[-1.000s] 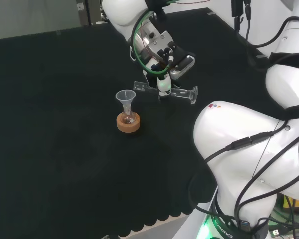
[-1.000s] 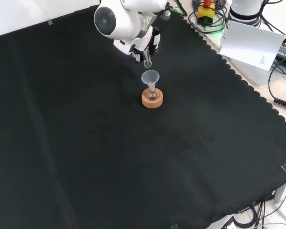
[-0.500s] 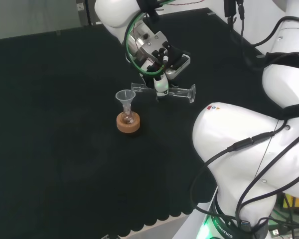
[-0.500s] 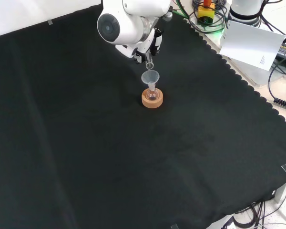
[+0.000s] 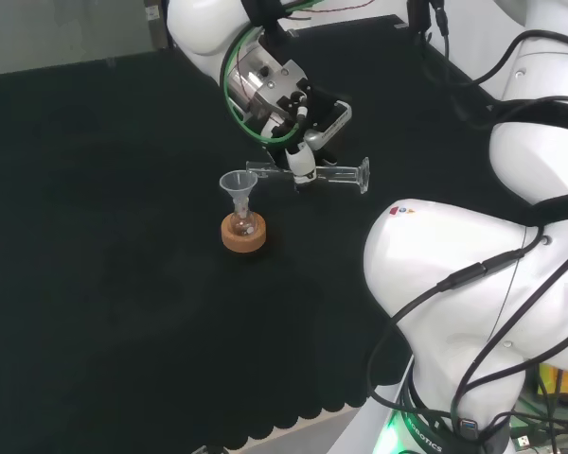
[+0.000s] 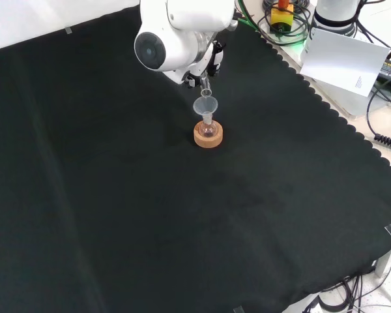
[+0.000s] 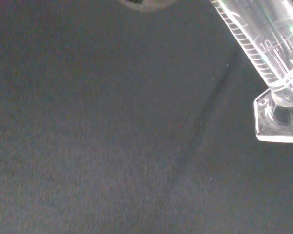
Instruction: Pour the water from the graduated cylinder into the round-bottom flask.
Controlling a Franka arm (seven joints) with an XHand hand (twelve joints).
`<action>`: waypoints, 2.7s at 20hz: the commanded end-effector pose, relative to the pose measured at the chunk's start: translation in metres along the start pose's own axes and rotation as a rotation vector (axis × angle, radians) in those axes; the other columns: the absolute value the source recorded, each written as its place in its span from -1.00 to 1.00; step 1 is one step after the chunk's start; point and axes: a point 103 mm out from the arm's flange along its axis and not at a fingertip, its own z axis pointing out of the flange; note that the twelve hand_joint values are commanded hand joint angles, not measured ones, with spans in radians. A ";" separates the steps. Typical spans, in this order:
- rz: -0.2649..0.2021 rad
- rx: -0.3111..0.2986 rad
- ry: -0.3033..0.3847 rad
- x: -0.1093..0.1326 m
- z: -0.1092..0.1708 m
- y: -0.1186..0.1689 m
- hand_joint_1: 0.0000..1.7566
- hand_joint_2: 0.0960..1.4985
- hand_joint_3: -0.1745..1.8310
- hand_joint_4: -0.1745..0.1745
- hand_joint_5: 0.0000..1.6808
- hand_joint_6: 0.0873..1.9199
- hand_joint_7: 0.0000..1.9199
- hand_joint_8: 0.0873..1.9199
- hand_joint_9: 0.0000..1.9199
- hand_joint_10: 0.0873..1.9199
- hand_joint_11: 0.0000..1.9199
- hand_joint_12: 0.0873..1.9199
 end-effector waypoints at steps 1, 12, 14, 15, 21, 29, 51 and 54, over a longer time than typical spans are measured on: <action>0.022 0.029 -0.019 0.002 -0.001 -0.003 0.42 0.39 -0.83 -0.03 0.32 -0.09 0.13 -0.26 0.49 -1.00 0.30 -0.30; 0.045 0.016 -0.042 0.006 -0.011 -0.010 0.44 0.41 -0.82 -0.97 0.23 -0.08 0.10 -0.10 0.49 -1.00 0.30 -0.31; 0.050 0.022 -0.049 0.007 -0.012 -0.010 0.44 0.41 -0.82 -1.00 0.22 -0.08 0.10 -0.10 0.49 -1.00 0.30 -0.31; 0.053 0.028 -0.053 0.008 -0.013 -0.010 0.44 0.41 -0.82 -1.00 0.22 -0.08 0.10 -0.09 0.49 -1.00 0.30 -0.31; 0.066 0.051 -0.066 0.009 -0.014 -0.011 0.44 0.41 -0.82 -0.73 0.25 -0.08 0.10 -0.14 0.50 -1.00 0.30 -0.31; 0.095 0.064 -0.091 0.007 -0.013 -0.014 0.42 0.39 -0.83 -0.03 0.31 -0.08 0.13 -0.24 0.50 -1.00 0.31 -0.31; 0.131 0.101 -0.132 0.012 -0.020 -0.015 0.44 0.42 -0.82 -1.00 0.21 -0.06 0.09 -0.08 0.50 -1.00 0.30 -0.31; 0.130 0.094 -0.129 0.015 -0.022 -0.015 0.44 0.42 -0.82 -1.00 0.21 -0.06 0.09 -0.08 0.50 -1.00 0.30 -0.31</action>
